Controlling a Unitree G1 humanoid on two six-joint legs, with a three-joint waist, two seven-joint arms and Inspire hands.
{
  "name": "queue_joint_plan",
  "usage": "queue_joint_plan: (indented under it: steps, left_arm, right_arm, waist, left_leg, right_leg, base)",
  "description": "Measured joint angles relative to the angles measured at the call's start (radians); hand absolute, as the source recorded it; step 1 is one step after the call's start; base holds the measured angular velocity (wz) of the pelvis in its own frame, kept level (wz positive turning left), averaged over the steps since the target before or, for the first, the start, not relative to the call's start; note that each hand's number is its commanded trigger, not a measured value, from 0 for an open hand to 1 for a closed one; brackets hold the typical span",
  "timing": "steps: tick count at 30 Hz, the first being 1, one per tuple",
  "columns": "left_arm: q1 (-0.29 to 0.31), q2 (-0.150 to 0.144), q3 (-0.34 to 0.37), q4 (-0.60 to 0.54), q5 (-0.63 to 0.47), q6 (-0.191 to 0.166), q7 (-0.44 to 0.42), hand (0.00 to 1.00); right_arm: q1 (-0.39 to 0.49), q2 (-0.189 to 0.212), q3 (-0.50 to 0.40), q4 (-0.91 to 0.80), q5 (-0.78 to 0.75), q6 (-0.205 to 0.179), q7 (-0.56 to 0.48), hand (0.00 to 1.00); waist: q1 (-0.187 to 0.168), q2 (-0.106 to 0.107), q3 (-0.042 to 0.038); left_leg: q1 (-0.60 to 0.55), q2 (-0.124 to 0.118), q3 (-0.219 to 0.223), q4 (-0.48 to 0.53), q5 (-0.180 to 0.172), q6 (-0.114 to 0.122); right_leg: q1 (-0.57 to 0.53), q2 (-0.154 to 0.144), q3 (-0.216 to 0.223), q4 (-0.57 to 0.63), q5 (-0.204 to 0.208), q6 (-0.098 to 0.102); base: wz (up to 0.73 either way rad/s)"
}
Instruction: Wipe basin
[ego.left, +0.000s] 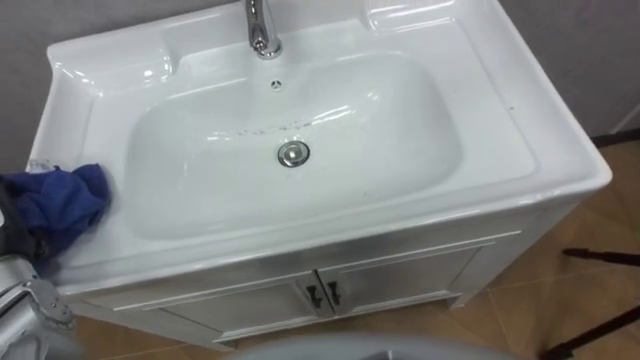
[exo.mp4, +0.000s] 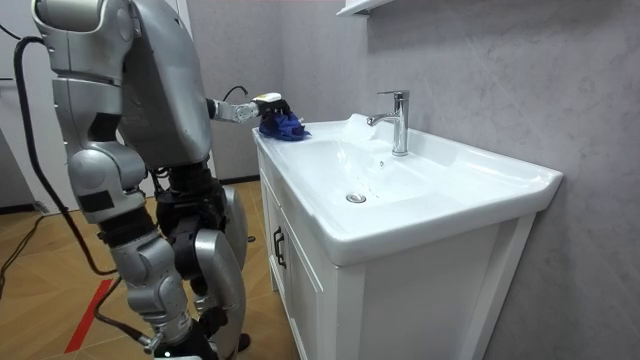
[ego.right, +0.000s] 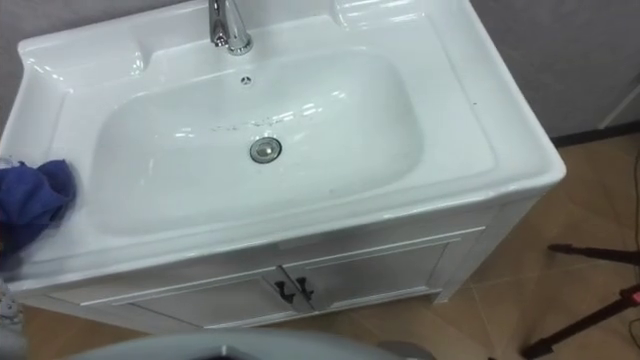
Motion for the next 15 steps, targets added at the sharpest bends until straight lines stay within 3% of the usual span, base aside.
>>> queue_joint_plan:
  steps: [4,8,15]
  left_arm:
    - [0.007,-0.008,-0.007,0.031,0.000,-0.006,0.050,0.00]
    - [0.006,-0.011,-0.009,0.070,0.000,-0.018,0.083,0.00]
    - [-0.005,-0.012,-0.011,0.076,0.000,-0.019,0.085,0.00]
  right_arm:
    - [0.009,-0.001,-0.002,0.006,0.003,0.002,-0.021,0.00]
    - [0.009,-0.001,-0.002,0.011,-0.002,0.019,-0.021,0.00]
    - [0.008,-0.001,-0.001,0.009,-0.023,0.035,-0.021,0.00]
  waist:
    - [-0.001,-0.001,-0.0012]
    - [-0.003,0.001,-0.0120]
    - [-0.006,0.000,-0.0132]
  left_leg:
    - [0.014,0.000,0.000,-0.002,0.000,0.000]
    - [0.020,0.001,0.000,-0.007,0.001,0.000]
    - [0.028,0.001,0.002,-0.009,0.001,0.000]
  right_leg:
    - [0.013,0.000,0.002,-0.002,-0.002,-0.002]
    - [0.015,0.001,0.002,0.000,-0.004,-0.003]
    - [0.023,0.001,0.003,0.002,-0.006,-0.001]
  base:
    - [-0.05]
    - [0.00]
    - [0.01]
